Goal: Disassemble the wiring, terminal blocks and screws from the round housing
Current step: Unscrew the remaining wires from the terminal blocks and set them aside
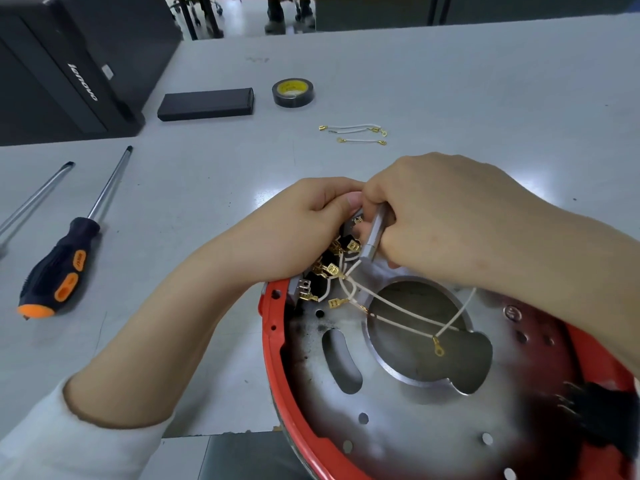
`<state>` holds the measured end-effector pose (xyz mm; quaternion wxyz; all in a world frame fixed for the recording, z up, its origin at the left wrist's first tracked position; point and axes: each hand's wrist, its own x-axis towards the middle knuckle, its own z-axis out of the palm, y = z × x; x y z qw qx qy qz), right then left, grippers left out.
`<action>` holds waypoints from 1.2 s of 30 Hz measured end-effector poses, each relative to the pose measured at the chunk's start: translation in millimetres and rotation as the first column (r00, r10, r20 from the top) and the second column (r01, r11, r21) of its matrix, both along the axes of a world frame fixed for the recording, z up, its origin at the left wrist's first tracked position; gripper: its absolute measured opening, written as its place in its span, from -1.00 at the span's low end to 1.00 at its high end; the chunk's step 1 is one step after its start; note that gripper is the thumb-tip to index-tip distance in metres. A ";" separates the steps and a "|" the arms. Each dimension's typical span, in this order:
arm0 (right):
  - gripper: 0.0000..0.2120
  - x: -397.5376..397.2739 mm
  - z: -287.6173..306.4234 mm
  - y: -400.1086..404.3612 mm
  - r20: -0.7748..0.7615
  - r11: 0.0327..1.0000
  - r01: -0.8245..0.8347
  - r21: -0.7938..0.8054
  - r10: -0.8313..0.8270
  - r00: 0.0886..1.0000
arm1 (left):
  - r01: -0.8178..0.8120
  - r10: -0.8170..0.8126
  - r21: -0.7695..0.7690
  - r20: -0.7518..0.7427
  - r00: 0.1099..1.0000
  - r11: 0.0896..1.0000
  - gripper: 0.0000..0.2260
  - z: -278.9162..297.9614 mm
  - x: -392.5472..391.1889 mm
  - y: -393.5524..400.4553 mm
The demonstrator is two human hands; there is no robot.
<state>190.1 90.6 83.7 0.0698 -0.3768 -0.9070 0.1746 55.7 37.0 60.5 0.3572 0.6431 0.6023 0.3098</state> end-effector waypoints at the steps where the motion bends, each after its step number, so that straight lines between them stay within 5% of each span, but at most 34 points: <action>1: -0.60 0.8 1.2 -0.4 -0.007 1.000 0.006 -0.028 -0.006 1.000 | 0.000 0.000 -0.005 -0.003 1.000 1.000 -0.73 0.0 -0.3 0.2; 9: -0.71 -1.3 -7.6 10.0 0.147 0.999 0.029 0.020 -0.032 0.989 | -0.031 0.030 -0.009 -0.024 0.999 0.999 -0.72 -1.1 1.0 0.6; 19: -0.88 8.4 4.2 -8.0 0.025 0.996 0.043 0.078 -0.046 0.999 | -0.043 0.042 -0.001 -0.056 0.998 0.999 -0.71 -0.9 1.7 1.4; 36: -0.83 6.4 7.7 -6.2 0.049 0.998 0.063 -0.007 -0.063 0.997 | -0.034 0.035 0.014 -0.113 0.993 0.999 -0.69 0.2 3.0 1.1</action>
